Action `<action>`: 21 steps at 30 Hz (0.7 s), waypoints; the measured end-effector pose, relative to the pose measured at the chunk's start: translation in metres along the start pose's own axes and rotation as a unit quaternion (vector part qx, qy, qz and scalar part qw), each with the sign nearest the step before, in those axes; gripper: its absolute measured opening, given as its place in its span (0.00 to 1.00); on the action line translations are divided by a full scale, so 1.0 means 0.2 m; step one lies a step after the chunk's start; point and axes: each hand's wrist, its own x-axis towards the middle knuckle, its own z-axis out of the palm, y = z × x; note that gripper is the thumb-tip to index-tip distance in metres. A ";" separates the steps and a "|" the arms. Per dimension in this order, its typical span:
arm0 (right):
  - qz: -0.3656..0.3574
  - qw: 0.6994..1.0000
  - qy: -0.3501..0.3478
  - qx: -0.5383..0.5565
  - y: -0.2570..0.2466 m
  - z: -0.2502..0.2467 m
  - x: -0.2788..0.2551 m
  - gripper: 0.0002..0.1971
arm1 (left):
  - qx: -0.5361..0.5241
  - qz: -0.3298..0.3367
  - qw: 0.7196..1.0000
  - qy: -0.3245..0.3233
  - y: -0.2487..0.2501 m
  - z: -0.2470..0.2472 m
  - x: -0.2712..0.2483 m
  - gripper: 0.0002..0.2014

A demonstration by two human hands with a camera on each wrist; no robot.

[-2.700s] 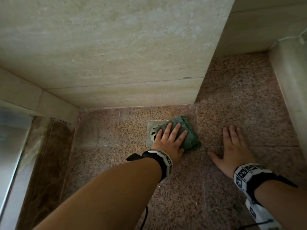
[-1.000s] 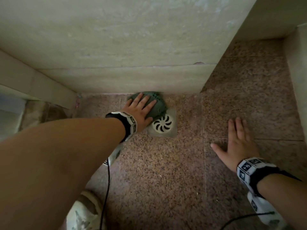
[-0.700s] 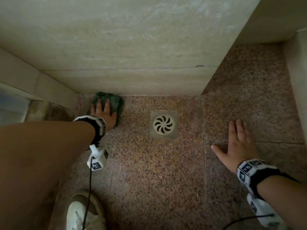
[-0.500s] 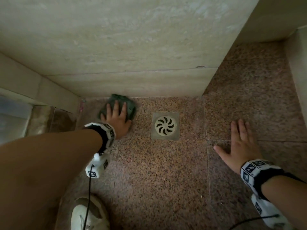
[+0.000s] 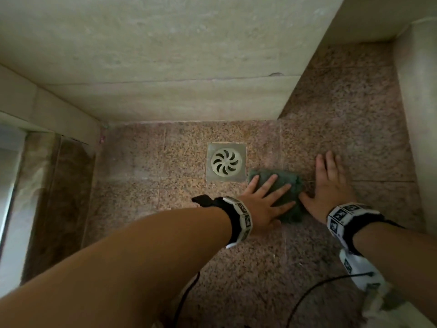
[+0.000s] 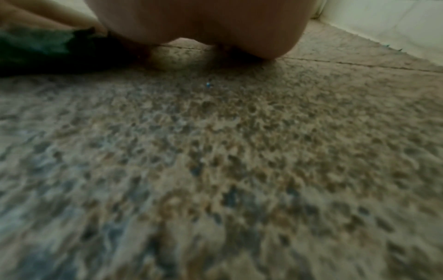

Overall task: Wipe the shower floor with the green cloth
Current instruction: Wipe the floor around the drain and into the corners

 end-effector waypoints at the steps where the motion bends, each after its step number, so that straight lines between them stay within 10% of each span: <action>1: -0.006 1.000 0.001 0.002 0.01 -0.01 0.00 0.51 | 0.001 0.003 1.000 0.002 0.01 0.01 0.00 0.29; 14: -0.005 1.000 -0.008 0.012 0.02 -0.06 -0.01 0.45 | 0.072 -0.110 0.991 0.015 -0.46 0.08 -0.33 0.30; 21: -0.021 1.000 0.006 0.005 0.03 -0.06 0.00 0.47 | 0.201 0.017 0.971 -0.128 -0.55 0.23 -0.67 0.40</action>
